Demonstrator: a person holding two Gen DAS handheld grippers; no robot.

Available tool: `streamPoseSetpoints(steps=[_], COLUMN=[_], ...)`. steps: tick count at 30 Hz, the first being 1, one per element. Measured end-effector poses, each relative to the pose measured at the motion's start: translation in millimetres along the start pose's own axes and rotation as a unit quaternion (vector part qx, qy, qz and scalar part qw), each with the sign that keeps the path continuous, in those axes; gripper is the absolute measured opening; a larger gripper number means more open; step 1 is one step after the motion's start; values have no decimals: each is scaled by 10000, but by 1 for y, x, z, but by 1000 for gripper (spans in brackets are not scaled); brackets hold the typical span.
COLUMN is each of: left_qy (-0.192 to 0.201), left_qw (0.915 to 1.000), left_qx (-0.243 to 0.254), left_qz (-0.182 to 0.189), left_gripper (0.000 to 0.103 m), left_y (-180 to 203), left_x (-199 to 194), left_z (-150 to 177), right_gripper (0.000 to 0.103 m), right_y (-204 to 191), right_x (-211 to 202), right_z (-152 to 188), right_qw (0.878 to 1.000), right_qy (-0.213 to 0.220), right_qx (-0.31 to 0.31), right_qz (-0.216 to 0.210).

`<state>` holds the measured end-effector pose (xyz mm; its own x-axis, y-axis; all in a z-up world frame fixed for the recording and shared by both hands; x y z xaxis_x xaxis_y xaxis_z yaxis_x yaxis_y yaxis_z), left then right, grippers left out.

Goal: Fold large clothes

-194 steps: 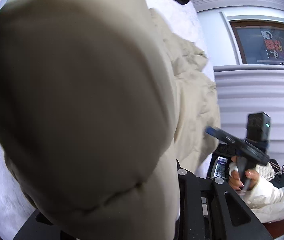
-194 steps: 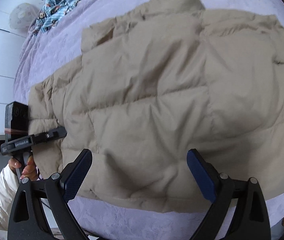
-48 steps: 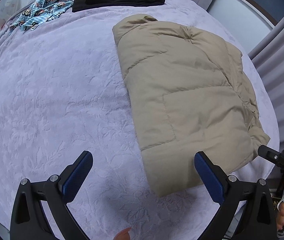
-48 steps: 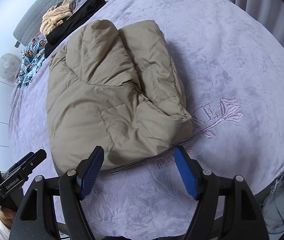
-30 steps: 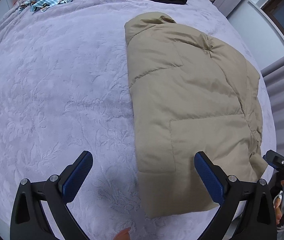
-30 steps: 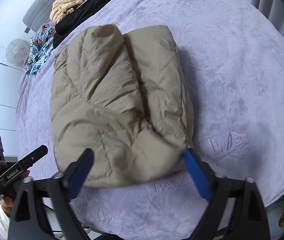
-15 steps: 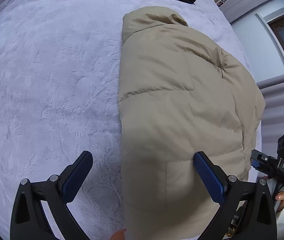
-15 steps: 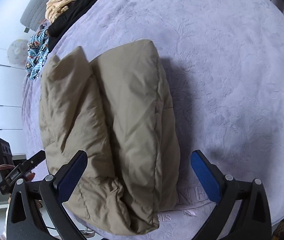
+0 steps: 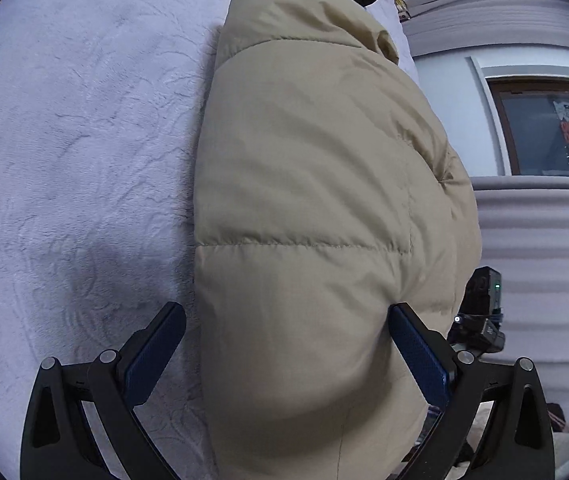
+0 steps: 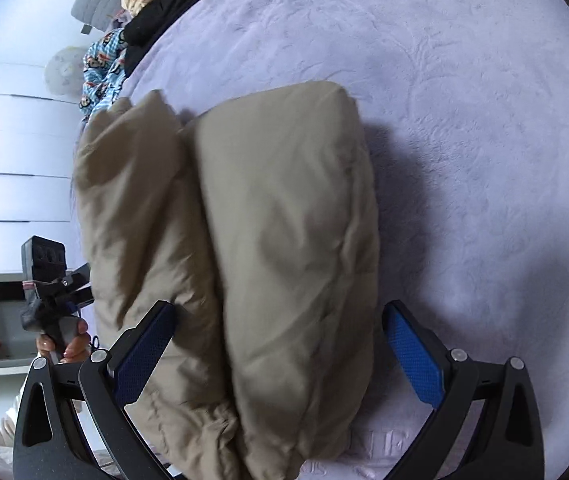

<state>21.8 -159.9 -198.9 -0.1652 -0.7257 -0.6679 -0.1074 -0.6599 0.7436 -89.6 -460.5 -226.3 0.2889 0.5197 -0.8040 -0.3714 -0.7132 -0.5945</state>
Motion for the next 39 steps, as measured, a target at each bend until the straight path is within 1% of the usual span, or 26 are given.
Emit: streamPoseSetpoints(steps=[2,3,6,7,9,11,13,17,19,21,23,24,25,26,27,28,31,36,37,39], left_qy=[-104,-152,-314,-360,-418,-405,-284,-6,94,193,304,358,413,463,508,554,720,1034,1088,1192], left_qw=[9994,9989,9974,9970,9966,9971,9986,9997,9982,9964,9942,9929,9915,9903,9895,9892,9882,9867,9862,9849], left_qx=[-103,-136,-178,-190,-216,-224,-176,137,310,435,573,667,761,846,899,926,965,889,865,846], left_qz=[320,419,625,664,681,605,405,-221,-505,-698,-856,-919,-970,-1005,-1016,-996,-949,-887,-895,-928], left_gripper=[102,102,103,103,103,103,103,102,97,91,83,82,79,77,77,77,77,77,77,77], left_y=[-3,-5,-5,-5,-4,0,7,29,39,47,57,62,69,76,81,84,95,82,83,70], left_x=[10,16,33,37,43,49,51,50,47,41,38,37,34,32,30,23,5,-40,-45,-64], left_z=[-5,-8,-10,-11,-13,-14,-14,-13,-13,-9,-7,-4,-1,2,3,7,11,17,5,-5], right_gripper=[103,103,103,103,103,103,103,103,103,102,91,81,73,68,61,58,57,57,57,57], right_y=[5,6,2,-2,-9,-13,-13,-12,-11,-12,-16,-19,-21,-25,-29,-33,-50,-92,-103,-126], right_x=[10,16,32,36,43,50,60,69,69,69,68,65,61,57,53,51,45,50,54,63], right_z=[-5,-7,-12,-13,-17,-23,-28,-34,-33,-34,-33,-33,-32,-31,-30,-29,-29,-36,-38,-38], right_qw=[9993,9982,9894,9865,9829,9833,9861,9880,9890,9891,9884,9876,9873,9869,9867,9864,9839,9824,9826,9827], right_qy=[-82,-154,-367,-395,-432,-480,-533,-535,-503,-518,-465,-413,-374,-332,-294,-269,-235,-204,-210,-221], right_qx=[158,240,437,441,393,343,322,462,558,676,739,741,727,697,652,603,453,209,145,-23], right_qz=[-332,-531,-1332,-1529,-1747,-1720,-1543,-1373,-1276,-1200,-1246,-1320,-1364,-1415,-1461,-1503,-1714,-1844,-1839,-1841])
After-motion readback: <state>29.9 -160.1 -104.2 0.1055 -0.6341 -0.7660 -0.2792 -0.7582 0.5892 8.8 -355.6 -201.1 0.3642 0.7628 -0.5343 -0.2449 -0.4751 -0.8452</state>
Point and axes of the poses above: each gripper's, at about its wrist camera, not at the fingertips, and x roughly the way its jaws point, y to its right, z to its underside, the point moved 6 cm from there along x, roughly the way its jaws point, and after that the axes turned 1 degree about -y, right-handed, at the moved point
